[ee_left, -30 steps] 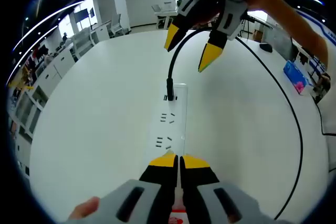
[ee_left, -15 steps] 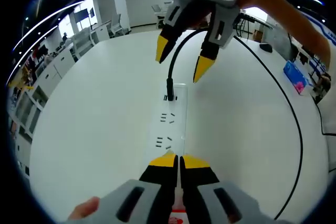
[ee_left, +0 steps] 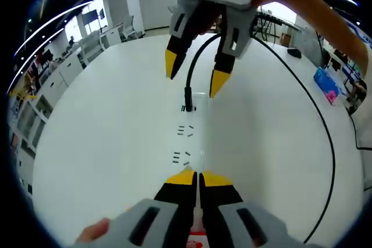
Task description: Locate the USB plug end of the data cable currently connected to the USB port on the desk. Grip the plug, withdraw it from the port, and place it onto the desktop.
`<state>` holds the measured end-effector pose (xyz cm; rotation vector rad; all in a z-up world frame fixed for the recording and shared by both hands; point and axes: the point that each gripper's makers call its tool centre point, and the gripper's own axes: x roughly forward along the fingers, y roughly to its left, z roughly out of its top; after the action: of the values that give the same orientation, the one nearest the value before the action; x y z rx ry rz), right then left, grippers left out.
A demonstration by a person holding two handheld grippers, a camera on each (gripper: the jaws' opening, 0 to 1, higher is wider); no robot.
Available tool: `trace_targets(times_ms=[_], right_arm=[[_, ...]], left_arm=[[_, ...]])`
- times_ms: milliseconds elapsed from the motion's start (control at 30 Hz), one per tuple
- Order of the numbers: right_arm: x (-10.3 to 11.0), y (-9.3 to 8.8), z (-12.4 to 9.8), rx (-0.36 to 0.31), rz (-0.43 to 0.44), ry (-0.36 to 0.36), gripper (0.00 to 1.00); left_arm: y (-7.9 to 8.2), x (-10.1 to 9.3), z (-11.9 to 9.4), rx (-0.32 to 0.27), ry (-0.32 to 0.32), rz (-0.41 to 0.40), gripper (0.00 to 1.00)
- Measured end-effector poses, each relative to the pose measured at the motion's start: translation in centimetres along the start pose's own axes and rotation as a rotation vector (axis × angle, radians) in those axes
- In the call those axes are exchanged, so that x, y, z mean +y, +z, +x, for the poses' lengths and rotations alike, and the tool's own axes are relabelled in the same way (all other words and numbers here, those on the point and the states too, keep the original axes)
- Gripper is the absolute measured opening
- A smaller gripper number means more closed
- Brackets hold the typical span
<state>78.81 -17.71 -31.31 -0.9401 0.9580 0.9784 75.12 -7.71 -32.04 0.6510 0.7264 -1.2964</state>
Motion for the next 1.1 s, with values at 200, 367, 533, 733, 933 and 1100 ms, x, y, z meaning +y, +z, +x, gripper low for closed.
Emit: trace_targets(times_ms=[200,367,533,733,933,1100], right_arm=[[0.8,0.3,0.4,0.017,-0.053,0.016,0.44],[1.3,0.7,0.6,0.023,-0.089,0.035,0.44],[2.0,0.3,0.8,0.068,-0.155,0.052,0.45],[3.2,0.0,0.9,0.104,-0.235,0.075,0.45],[3.7,-0.3,1.2,0.137,-0.284,0.098,0.44],[3.8,-0.4,1.1,0.148,-0.295,0.106,0.43]], left_arm=[[0.0,0.0,0.1,-0.001,0.000,0.000,0.03],[0.0,-0.1,0.1,-0.001,0.000,0.000,0.03],[0.1,-0.1,0.2,-0.001,0.000,0.000,0.03],[0.0,-0.2,0.2,-0.001,0.000,0.000,0.03],[0.0,-0.3,0.2,-0.001,0.000,0.000,0.03],[0.0,-0.2,0.2,-0.001,0.000,0.000,0.03]])
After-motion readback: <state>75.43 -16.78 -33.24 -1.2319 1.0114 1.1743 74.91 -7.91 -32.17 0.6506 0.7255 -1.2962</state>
